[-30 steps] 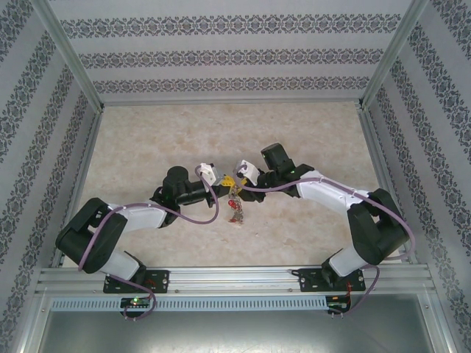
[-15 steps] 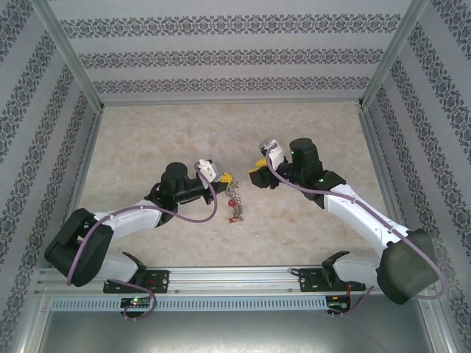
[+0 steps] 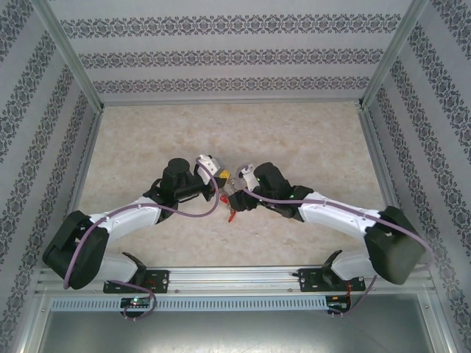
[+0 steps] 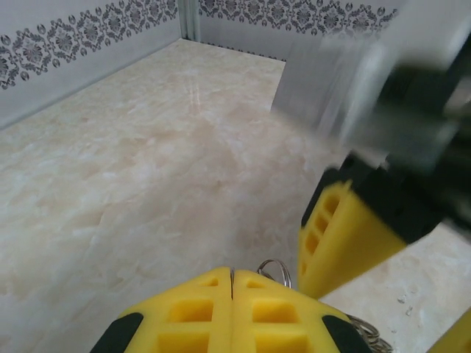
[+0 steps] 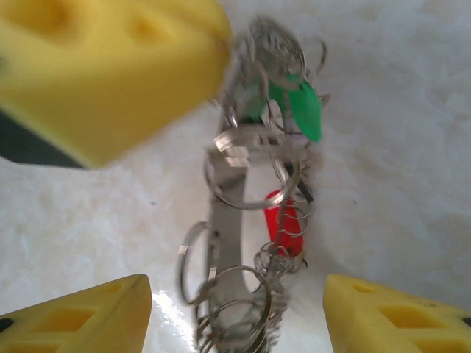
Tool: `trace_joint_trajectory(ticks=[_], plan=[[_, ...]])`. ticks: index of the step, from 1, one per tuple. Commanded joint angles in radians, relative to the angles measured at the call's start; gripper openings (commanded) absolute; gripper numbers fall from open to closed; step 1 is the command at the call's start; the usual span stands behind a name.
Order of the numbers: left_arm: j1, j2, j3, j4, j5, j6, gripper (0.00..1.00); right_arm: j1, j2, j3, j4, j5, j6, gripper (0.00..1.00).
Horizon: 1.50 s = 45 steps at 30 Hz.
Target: Put the keys on the keyring
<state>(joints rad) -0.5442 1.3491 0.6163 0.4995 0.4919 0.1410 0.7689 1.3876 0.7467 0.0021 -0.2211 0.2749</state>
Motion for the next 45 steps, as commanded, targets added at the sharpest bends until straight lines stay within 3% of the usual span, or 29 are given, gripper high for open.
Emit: trace_joint_trajectory(ticks=[1, 4, 10, 13, 15, 17, 19, 21, 25, 28, 31, 40, 45], plan=[[-0.015, 0.004, 0.046, -0.007, -0.02, -0.036, 0.0, 0.027, 0.045, 0.02, 0.078, 0.034, 0.034, 0.62], [-0.016, 0.005, 0.054, -0.025, -0.032, -0.04, 0.0, 0.035, 0.085, 0.026, 0.1, 0.082, 0.023, 0.54], [-0.016, -0.012, 0.07, -0.063, -0.064, -0.072, 0.0, 0.014, 0.11, 0.039, 0.114, 0.021, -0.005, 0.19], [-0.016, -0.026, 0.083, -0.096, -0.106, -0.092, 0.22, -0.008, 0.089, 0.036, 0.135, -0.052, 0.006, 0.1], [-0.013, -0.044, 0.101, -0.125, -0.107, -0.092, 0.2, -0.025, 0.071, 0.046, 0.139, -0.111, 0.017, 0.01], [-0.01, -0.069, 0.118, -0.15, -0.127, -0.105, 0.44, -0.051, 0.044, 0.048, 0.151, -0.185, 0.046, 0.0], [-0.003, -0.106, 0.117, -0.14, -0.149, -0.127, 0.55, -0.092, 0.021, 0.048, 0.184, -0.259, 0.105, 0.0], [-0.001, -0.155, 0.116, -0.142, -0.183, -0.129, 0.81, -0.152, 0.018, 0.05, 0.245, -0.389, 0.209, 0.0], [0.002, -0.267, 0.112, -0.181, -0.269, -0.106, 0.85, -0.275, 0.051, 0.068, 0.397, -0.581, 0.517, 0.0], [0.004, -0.347, 0.086, -0.197, -0.341, -0.098, 0.94, -0.325, 0.116, 0.108, 0.434, -0.639, 0.744, 0.0], [0.008, -0.404, 0.073, -0.246, -0.399, -0.113, 1.0, -0.337, 0.175, 0.118, 0.418, -0.611, 0.874, 0.0], [0.013, -0.511, -0.002, -0.294, -0.475, -0.187, 1.0, -0.351, 0.316, 0.086, 0.436, -0.523, 0.966, 0.0], [0.014, -0.526, -0.012, -0.323, -0.47, -0.197, 1.0, -0.352, 0.39, 0.049, 0.429, -0.498, 0.937, 0.0]])
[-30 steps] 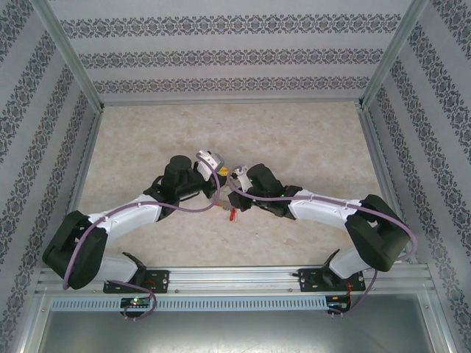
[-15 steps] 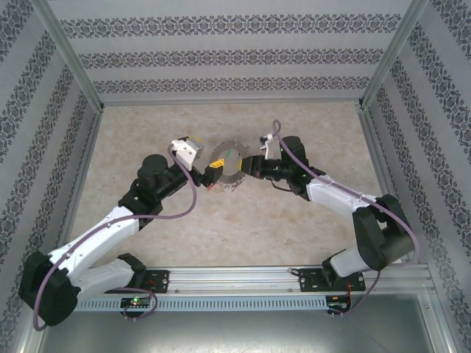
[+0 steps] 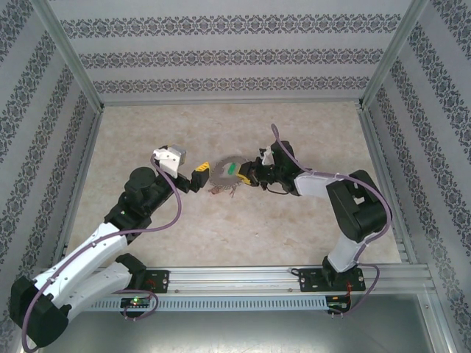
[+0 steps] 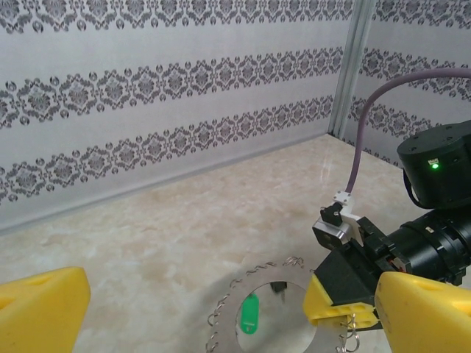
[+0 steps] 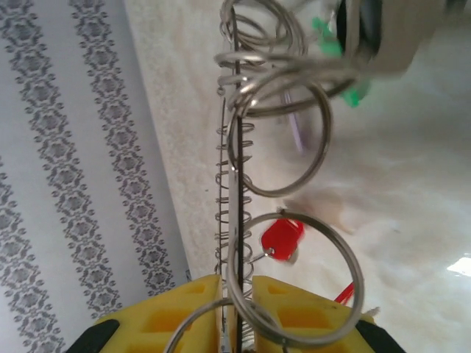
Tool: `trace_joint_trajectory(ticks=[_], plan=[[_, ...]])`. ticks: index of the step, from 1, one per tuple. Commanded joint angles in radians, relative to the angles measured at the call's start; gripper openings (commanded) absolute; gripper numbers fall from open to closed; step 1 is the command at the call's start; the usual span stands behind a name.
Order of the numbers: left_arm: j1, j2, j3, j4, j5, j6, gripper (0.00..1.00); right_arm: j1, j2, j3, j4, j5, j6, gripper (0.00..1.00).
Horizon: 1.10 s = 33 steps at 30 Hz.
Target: Put the keys on the keyring
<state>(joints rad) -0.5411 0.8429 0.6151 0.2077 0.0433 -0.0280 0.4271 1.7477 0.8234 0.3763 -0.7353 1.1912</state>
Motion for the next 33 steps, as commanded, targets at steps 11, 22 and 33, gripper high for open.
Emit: trace_joint_trajectory(ticks=[11, 22, 33], plan=[[0.013, -0.017, -0.023, -0.026, -0.046, -0.009, 1.0, -0.035, -0.056, -0.138, -0.06, 0.089, -0.067, 0.4], [0.168, 0.031, -0.022, -0.114, -0.254, 0.033, 0.99, -0.151, -0.631, -0.042, -0.769, 0.857, -0.638, 0.83], [0.461, 0.31, -0.045, -0.005, -0.252, 0.028, 1.0, -0.298, -0.487, -0.1, -0.368, 1.168, -1.085, 0.98]])
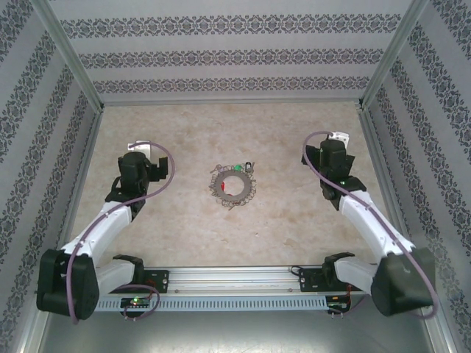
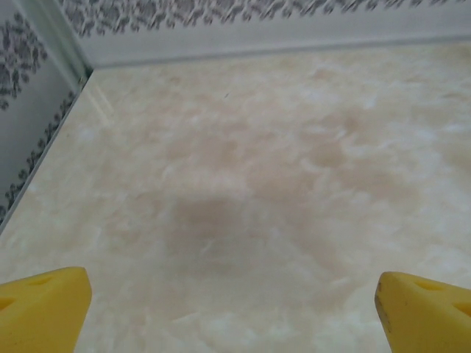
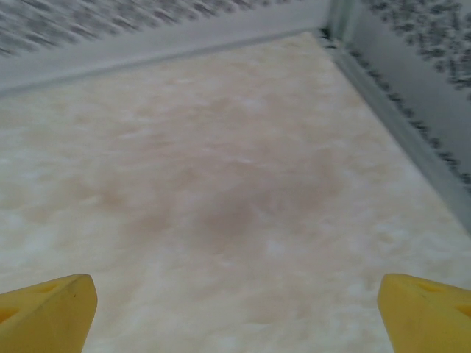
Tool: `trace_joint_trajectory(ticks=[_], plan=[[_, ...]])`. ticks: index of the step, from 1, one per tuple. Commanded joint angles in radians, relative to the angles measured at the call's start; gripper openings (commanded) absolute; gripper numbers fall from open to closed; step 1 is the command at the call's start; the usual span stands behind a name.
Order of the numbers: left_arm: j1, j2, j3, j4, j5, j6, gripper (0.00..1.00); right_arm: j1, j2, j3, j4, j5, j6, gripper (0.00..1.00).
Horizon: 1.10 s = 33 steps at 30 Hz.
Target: Put the keys on the keyring
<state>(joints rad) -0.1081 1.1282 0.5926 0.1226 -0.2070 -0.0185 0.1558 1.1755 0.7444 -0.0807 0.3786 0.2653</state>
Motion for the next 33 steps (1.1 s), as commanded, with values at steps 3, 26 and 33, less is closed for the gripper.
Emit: trace_joint_trajectory(ticks=[3, 26, 33], plan=[[0.047, 0.097, -0.092, 0.256, 0.063, 0.101, 1.0, -0.027, 0.141, -0.123, 0.36, -0.023, -0.215, 0.98], [0.108, 0.433, -0.179, 0.706, 0.204, 0.009, 1.0, -0.124, 0.327, -0.367, 0.976, -0.237, -0.218, 0.98], [0.109, 0.432, -0.179, 0.709, 0.205, 0.011, 1.0, -0.1, 0.331, -0.375, 1.002, -0.209, -0.238, 0.98]])
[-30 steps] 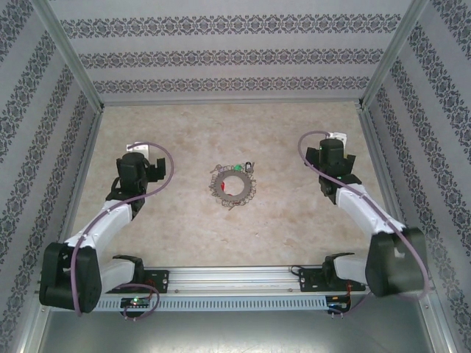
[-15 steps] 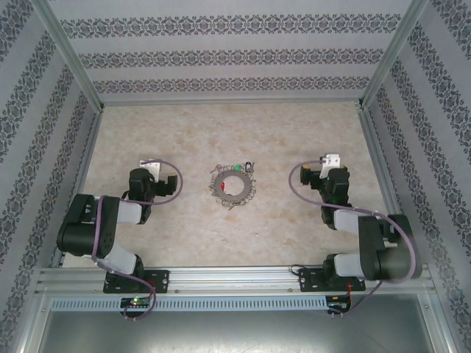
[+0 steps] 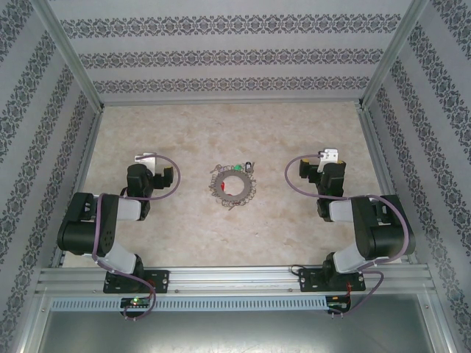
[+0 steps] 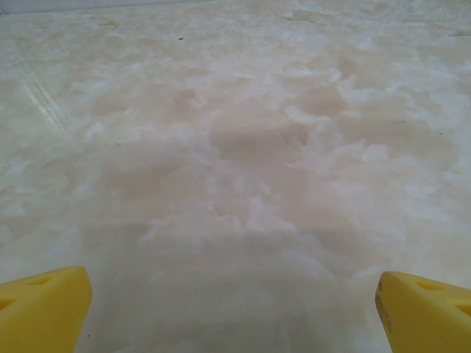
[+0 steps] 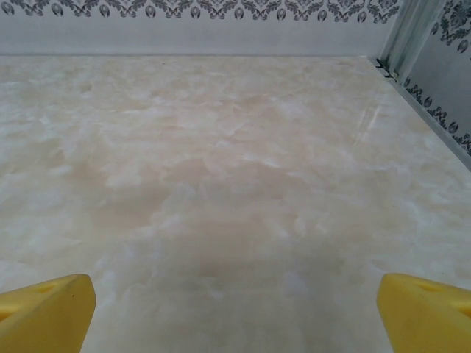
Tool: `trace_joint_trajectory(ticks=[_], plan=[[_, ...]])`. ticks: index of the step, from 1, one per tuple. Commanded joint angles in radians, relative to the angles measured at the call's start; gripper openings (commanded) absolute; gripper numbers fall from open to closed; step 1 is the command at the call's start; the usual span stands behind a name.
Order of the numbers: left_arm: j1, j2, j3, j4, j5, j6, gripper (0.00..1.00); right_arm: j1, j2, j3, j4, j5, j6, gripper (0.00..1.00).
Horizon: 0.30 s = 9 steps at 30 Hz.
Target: Put the keys on the keyring
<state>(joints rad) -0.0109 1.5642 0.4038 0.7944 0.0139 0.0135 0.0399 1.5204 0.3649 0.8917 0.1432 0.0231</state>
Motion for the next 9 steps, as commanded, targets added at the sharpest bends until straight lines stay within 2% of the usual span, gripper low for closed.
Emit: trace_joint_trajectory(ticks=[1, 9], plan=[[0.011, -0.003, 0.01, 0.037, -0.015, -0.022, 1.0, 0.018, -0.014, 0.003, 0.032, 0.029, 0.001, 0.98], [0.011, -0.004, 0.01, 0.037, -0.015, -0.021, 1.0, -0.002, -0.013, 0.015, 0.01, -0.022, 0.01, 0.98]])
